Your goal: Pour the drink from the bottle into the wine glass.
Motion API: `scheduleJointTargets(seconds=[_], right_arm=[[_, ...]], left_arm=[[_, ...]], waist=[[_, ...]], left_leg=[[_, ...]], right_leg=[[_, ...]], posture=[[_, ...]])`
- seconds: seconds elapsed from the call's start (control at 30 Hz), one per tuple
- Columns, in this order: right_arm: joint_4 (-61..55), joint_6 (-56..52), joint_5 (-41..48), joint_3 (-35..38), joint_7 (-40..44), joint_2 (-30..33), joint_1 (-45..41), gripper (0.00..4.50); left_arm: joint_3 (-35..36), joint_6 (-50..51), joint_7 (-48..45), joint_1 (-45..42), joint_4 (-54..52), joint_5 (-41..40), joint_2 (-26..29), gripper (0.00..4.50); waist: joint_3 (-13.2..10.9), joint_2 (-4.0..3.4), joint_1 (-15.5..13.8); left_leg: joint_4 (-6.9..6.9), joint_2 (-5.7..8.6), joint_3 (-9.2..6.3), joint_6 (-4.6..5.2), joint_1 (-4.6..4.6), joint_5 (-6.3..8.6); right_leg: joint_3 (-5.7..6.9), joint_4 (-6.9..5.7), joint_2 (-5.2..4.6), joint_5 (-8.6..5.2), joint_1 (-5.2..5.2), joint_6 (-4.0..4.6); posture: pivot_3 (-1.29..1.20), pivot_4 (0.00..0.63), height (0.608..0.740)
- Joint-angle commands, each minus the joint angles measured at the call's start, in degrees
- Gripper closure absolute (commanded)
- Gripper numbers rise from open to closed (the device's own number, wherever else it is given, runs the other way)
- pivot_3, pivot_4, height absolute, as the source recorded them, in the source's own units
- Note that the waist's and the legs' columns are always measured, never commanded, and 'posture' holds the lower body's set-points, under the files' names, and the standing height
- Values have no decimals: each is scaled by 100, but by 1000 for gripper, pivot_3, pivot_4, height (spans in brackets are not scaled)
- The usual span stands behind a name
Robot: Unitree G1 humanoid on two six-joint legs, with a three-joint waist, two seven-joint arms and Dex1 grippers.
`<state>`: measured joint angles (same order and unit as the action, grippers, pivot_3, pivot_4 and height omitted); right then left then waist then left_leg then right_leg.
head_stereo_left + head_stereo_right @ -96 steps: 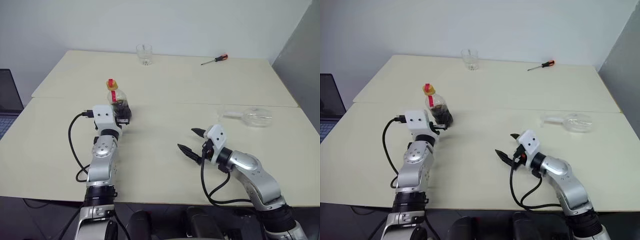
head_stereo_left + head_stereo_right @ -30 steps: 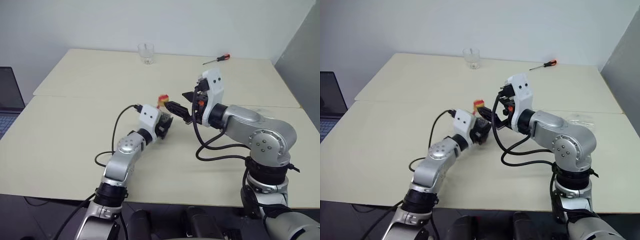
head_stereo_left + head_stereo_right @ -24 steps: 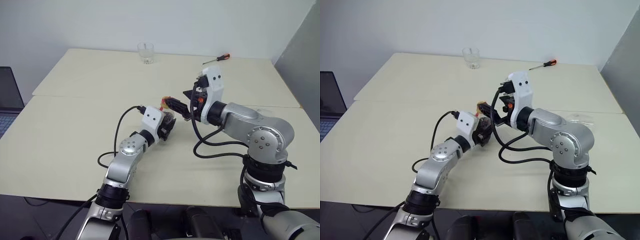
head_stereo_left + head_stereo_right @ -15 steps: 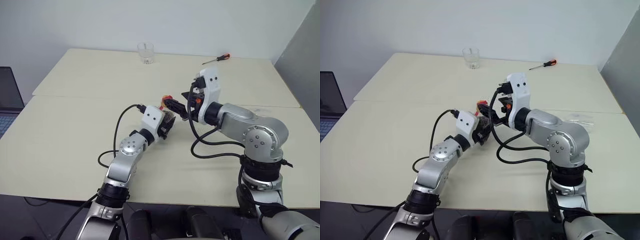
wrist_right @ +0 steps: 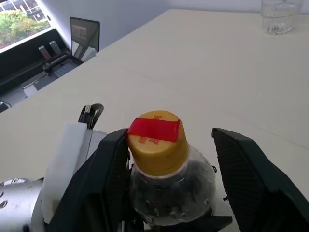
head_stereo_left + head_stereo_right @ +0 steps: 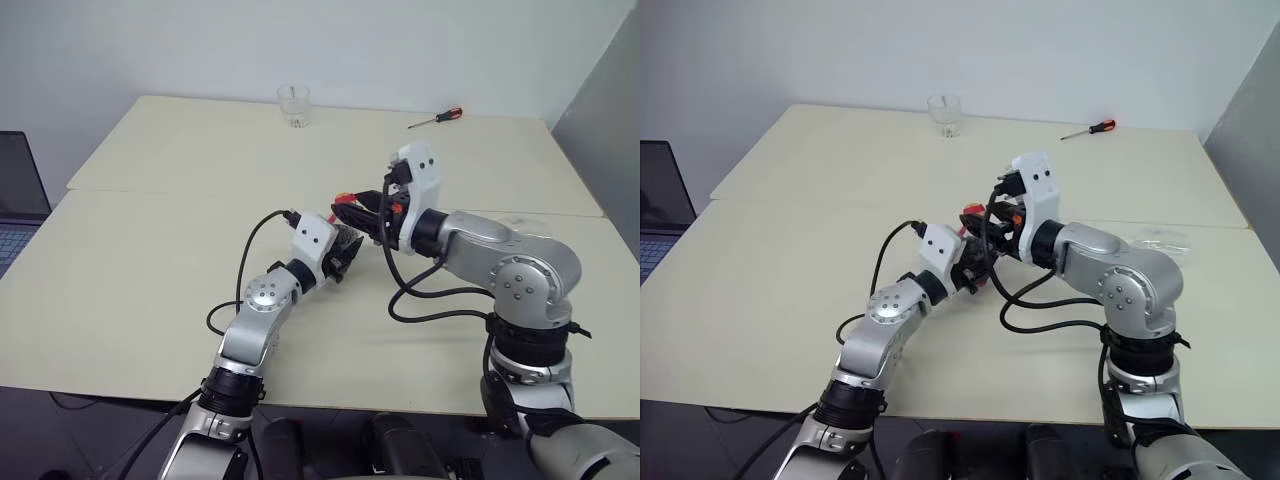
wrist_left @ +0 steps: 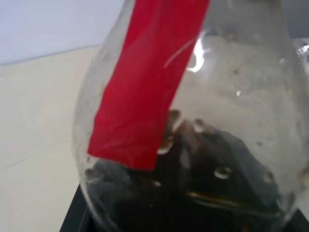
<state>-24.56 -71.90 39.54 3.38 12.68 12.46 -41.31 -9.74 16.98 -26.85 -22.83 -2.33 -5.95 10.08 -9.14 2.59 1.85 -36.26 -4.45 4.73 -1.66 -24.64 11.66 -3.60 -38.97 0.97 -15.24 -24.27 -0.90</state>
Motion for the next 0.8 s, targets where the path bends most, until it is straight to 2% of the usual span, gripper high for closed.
scheduleJointTargets(seconds=[0.03,0.23,0.33,0.43,0.63,0.8], right_arm=[[-423,-39,340,307,262,244,-10,1659],[-690,-83,691,310,483,507,107,1659],[-784,-127,749,361,464,632,222,1043],[-933,-171,863,469,492,872,340,15],[-1289,-291,1010,739,424,1405,605,0],[-1503,-325,1537,1181,512,1645,831,0]], left_arm=[[94,-207,-417,-166,-119,-301,90,2525],[130,-361,-1058,-457,279,-596,151,2526],[122,-501,-1337,-598,490,-667,180,2543],[133,-638,-1632,-759,711,-727,230,2554],[74,-722,-2348,-937,969,-853,420,2554],[72,-629,-2844,-960,946,-1034,519,2554]], waist=[[0,0,0],[0,-1,3],[-1,-1,1],[-1,-1,-1],[-2,-2,1],[-3,-2,5]], left_leg=[[0,0,-1,0,0,0],[0,-1,-6,0,1,0],[0,-1,-6,1,0,0],[0,1,-3,1,-1,0],[1,1,-5,1,-3,0],[1,-1,-8,1,-2,0]], right_leg=[[0,0,0,0,0,0],[4,-1,3,-1,0,-1],[3,0,4,-11,0,-18],[3,2,2,-14,-1,-24],[3,3,2,-16,-1,-26],[1,2,3,-16,-1,-26]], posture=[[0,150,740],[0,150,740],[0,150,740],[0,150,740],[0,150,740],[0,150,740]])
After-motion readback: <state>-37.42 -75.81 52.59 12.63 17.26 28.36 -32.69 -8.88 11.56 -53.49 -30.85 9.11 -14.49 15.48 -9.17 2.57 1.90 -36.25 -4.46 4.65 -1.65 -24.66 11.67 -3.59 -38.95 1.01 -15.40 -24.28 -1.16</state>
